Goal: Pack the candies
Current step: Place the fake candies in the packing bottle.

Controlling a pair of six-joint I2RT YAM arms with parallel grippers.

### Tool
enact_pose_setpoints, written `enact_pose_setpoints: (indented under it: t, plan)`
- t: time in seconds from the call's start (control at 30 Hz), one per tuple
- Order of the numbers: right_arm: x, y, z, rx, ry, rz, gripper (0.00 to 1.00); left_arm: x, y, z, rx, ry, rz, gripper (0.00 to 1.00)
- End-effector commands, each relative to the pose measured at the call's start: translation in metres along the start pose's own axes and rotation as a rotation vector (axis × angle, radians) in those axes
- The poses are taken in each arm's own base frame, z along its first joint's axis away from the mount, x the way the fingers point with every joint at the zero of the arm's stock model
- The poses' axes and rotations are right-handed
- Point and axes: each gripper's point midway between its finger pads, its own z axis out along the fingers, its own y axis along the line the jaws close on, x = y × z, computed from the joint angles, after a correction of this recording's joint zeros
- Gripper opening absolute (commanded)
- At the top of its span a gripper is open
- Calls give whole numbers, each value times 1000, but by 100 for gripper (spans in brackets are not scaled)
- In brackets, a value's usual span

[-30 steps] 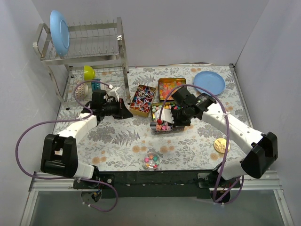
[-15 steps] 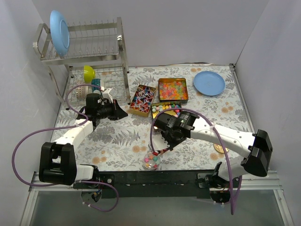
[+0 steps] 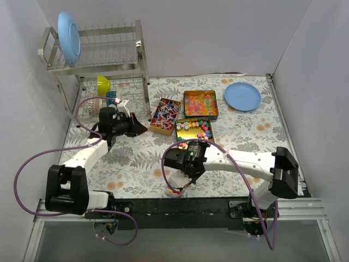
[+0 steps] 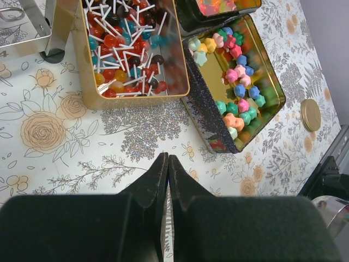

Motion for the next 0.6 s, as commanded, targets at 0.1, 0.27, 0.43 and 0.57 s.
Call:
enact_pose_setpoints:
  t: [0.1,0.27,0.43,0.57]
  plan:
    - [5,-22,-20,98,177,-64,1,-36,-8,-1,3,-68,35,3]
    - [9,-26,-24,131,239,-110,1,-50,-14,1,20,-79,38,23]
    - [10,-32,-32,175,265,-98,1,-49,-17,9,33,-43,29,32]
    - [12,-40,-44,222,258,-59,1,-44,-16,21,17,-17,51,34]
